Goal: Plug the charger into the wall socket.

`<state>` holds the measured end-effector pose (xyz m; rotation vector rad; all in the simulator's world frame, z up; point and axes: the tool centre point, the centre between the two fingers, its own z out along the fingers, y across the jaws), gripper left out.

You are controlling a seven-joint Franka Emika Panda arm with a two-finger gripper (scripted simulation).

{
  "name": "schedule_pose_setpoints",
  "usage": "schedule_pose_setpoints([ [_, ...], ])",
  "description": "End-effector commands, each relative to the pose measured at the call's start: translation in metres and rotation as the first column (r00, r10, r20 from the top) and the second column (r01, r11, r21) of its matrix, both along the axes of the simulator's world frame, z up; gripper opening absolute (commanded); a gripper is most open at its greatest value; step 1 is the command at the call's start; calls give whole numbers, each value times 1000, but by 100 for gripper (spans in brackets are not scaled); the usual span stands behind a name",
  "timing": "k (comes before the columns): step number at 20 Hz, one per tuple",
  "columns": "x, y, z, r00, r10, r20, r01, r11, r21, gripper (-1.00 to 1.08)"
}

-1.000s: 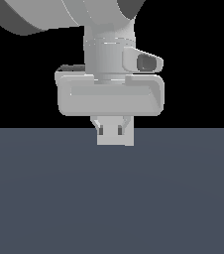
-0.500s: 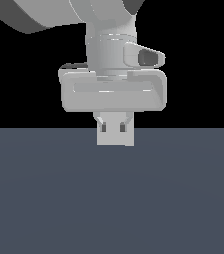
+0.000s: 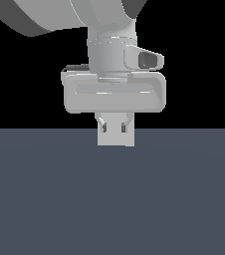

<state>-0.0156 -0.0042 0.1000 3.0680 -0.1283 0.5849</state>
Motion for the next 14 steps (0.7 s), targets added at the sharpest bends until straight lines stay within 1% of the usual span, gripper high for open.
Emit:
schedule_pose_setpoints([
  [1, 6, -1, 0, 1000, 0, 0, 0, 1000, 0, -100],
  [9, 35, -3, 0, 1000, 0, 0, 0, 1000, -1, -100],
  [14, 44, -4, 0, 1000, 0, 0, 0, 1000, 0, -100],
])
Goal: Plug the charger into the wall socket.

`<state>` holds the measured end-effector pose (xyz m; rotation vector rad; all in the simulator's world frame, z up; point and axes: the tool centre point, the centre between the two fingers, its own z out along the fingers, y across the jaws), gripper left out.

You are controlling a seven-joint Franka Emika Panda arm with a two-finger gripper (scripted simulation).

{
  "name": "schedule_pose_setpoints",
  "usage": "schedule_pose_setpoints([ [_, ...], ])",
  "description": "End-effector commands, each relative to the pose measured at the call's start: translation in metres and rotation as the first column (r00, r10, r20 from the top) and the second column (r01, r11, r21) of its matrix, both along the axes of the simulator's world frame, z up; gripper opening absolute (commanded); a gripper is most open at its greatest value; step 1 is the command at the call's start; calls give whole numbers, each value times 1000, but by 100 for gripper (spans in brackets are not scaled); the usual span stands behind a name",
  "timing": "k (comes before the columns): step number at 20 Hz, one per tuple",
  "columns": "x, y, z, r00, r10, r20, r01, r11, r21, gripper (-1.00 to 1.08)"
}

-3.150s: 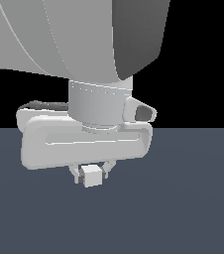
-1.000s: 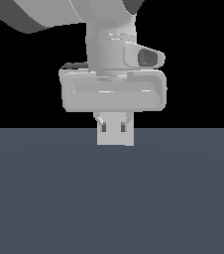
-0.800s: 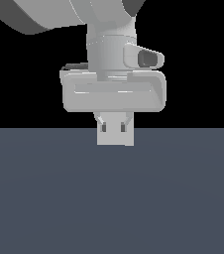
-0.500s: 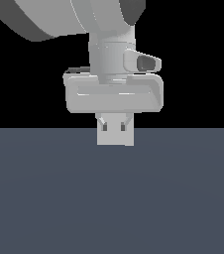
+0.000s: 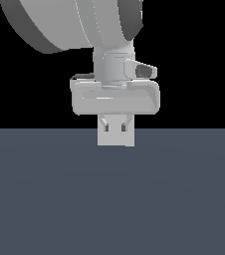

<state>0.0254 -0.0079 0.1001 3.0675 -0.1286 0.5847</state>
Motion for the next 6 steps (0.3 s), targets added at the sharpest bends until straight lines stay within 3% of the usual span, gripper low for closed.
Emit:
schedule_pose_setpoints([
  [1, 3, 0, 0, 1000, 0, 0, 0, 1000, 0, -100],
  [6, 3, 0, 0, 1000, 0, 0, 0, 1000, 0, -100],
])
